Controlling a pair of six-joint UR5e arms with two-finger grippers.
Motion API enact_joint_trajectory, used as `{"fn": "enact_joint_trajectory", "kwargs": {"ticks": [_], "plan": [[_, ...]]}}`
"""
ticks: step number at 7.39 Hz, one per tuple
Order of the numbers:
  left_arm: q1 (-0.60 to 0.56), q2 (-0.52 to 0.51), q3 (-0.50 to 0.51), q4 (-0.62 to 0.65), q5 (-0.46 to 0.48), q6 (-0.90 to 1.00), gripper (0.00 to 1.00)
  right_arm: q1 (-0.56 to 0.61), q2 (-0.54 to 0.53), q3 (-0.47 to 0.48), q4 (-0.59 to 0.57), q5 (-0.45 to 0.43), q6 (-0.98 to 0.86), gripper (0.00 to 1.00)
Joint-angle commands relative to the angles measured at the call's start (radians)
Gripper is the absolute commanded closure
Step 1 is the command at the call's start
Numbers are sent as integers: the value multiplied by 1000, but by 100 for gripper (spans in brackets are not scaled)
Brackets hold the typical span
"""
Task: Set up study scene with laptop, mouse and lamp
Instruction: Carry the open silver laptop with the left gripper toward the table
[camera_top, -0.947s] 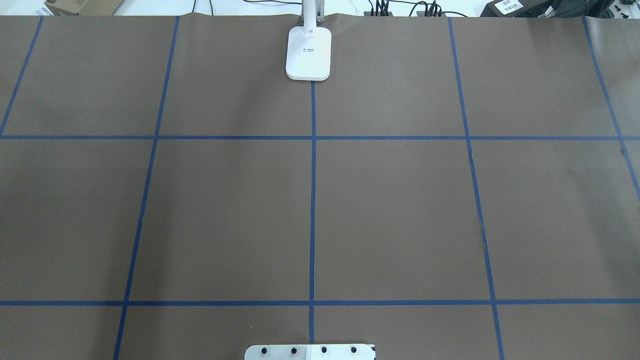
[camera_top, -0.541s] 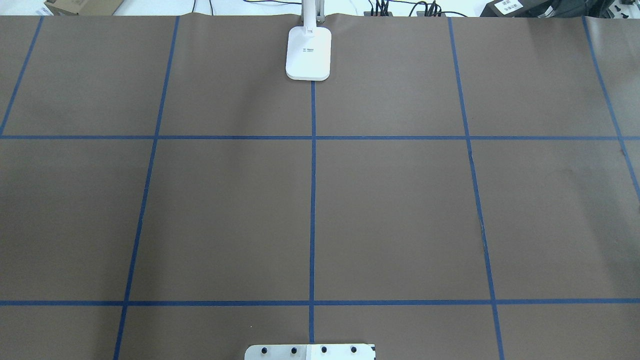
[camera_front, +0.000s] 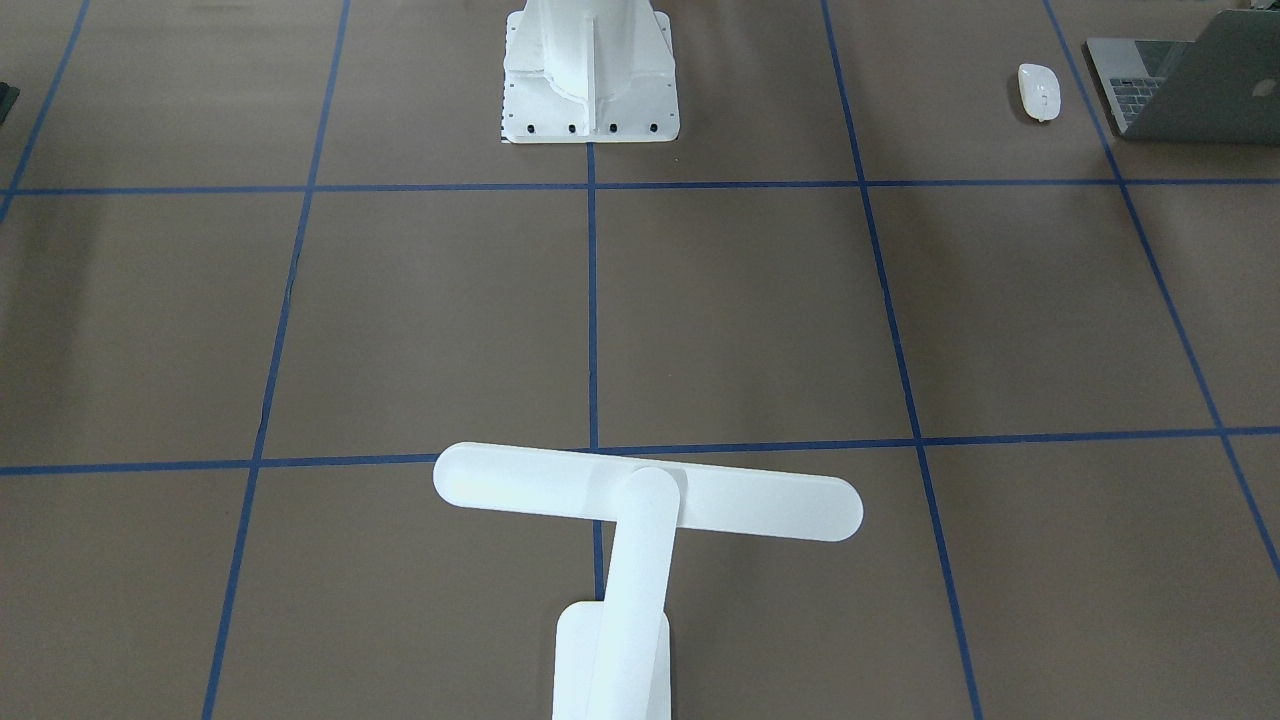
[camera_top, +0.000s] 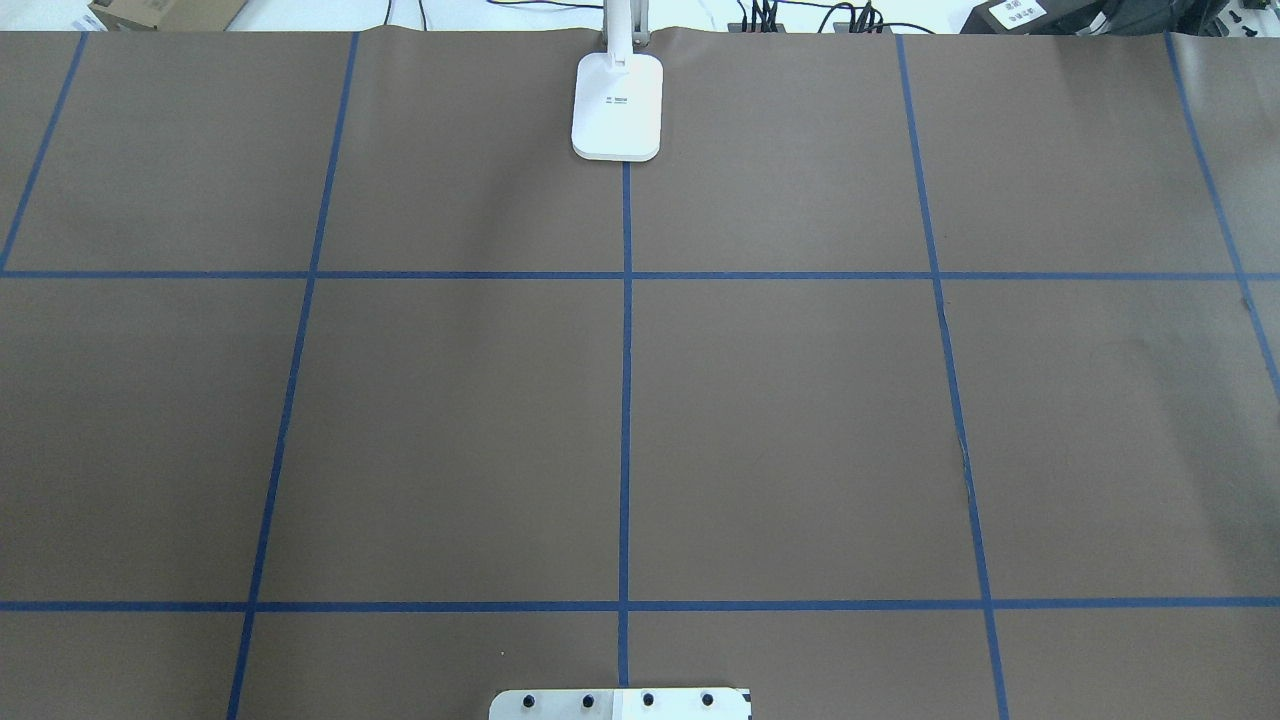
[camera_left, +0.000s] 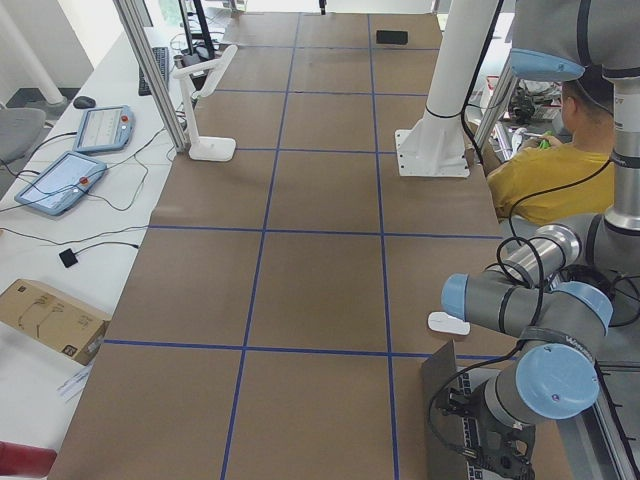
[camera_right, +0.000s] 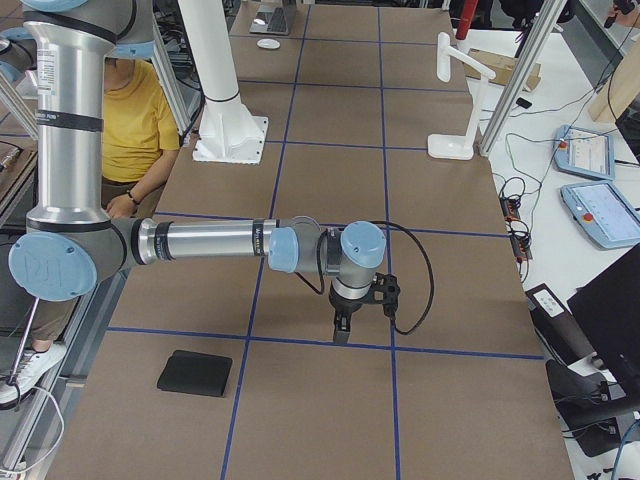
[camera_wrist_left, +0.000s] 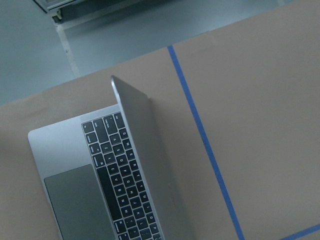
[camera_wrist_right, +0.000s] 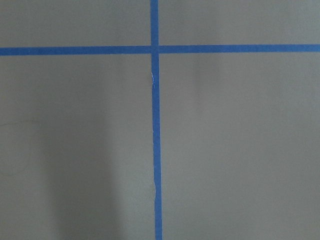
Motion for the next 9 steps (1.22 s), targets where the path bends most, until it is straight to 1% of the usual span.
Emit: {"fn": "enact_joint_trajectory", "kwargs": {"ticks": [1, 2, 3, 4, 7, 8, 9], "plan": [[-42, 14, 44, 2, -61, -75, 1, 0, 0, 2, 1, 0, 0, 0], [-77, 31, 44, -7, -73, -99, 1, -2, 1, 0, 1, 0, 0, 0], [-82, 37, 44, -10, -75, -105, 1, -2, 1, 0, 1, 0, 0, 0], [-89, 37, 50, -15, -75, -102, 3, -3, 0, 0, 1, 0, 0, 0], [-109, 37, 137, -141, -75, -105, 4, -8, 0, 0, 1, 0, 0, 0], [-109, 37, 159, -166, -73, -105, 4, -9, 0, 0, 1, 0, 2, 0], [-109, 36, 155, -168, -73, -123, 6, -9, 0, 0, 1, 0, 2, 0]]}}
